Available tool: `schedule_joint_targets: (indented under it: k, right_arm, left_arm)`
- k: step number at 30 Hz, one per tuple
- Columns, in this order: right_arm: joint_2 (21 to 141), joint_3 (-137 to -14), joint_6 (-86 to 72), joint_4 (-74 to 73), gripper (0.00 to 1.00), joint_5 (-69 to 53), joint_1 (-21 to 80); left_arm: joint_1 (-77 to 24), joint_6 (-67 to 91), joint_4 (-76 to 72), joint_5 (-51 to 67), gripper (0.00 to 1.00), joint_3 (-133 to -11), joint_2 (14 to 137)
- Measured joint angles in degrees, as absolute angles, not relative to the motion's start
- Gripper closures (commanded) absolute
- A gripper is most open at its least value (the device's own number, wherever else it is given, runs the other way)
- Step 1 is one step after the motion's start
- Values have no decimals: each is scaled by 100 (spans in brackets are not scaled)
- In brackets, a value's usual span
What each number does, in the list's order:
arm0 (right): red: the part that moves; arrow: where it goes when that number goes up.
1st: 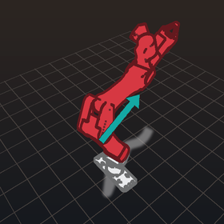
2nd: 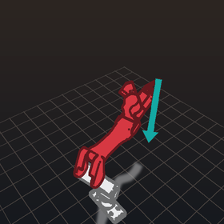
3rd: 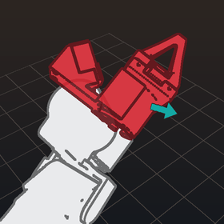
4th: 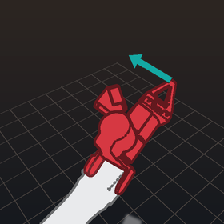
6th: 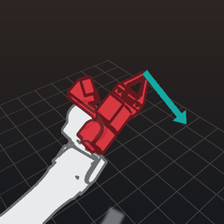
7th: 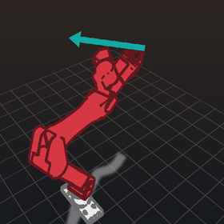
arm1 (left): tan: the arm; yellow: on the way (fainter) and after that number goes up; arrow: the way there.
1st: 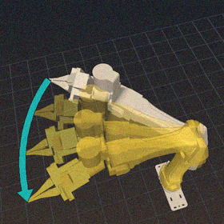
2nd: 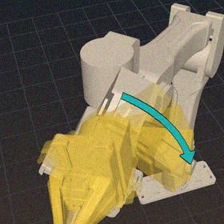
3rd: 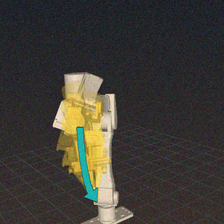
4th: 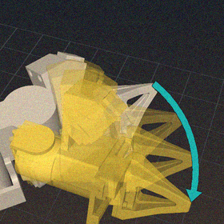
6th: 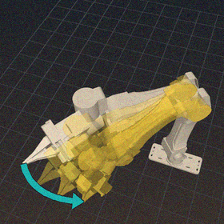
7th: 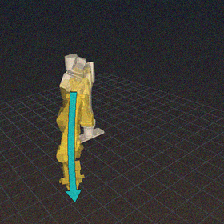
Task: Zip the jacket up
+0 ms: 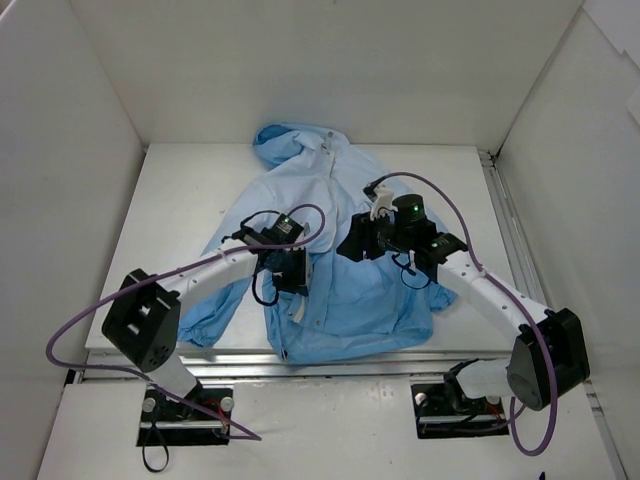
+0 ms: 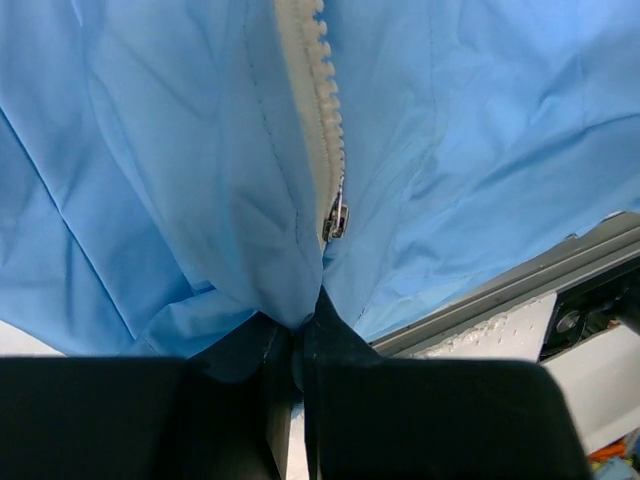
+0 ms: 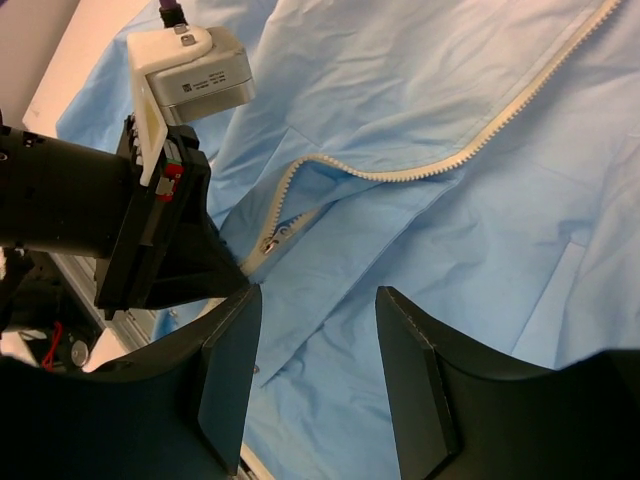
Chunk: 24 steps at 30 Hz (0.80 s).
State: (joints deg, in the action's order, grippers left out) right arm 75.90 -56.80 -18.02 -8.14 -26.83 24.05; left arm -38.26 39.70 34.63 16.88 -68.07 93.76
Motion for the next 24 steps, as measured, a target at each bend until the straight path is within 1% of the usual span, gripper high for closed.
schedule_joint_targets:
  k: [7,12,24]
  right_arm:
    - [7607,-5688,-1800,-797,53,-3186,2484]
    - [7703,-5693,-1798,-578,50,-3568,2567]
    - [8090,-5693,-1798,395,47,-4460,2596]
  left_arm:
    - [-3778,3210,2665,2043,100,-6117,8538]
    - [-3680,2661,2145,2561,100,-5774,7909]
    - [-3559,1898,1647,3752,100,-5743,7671]
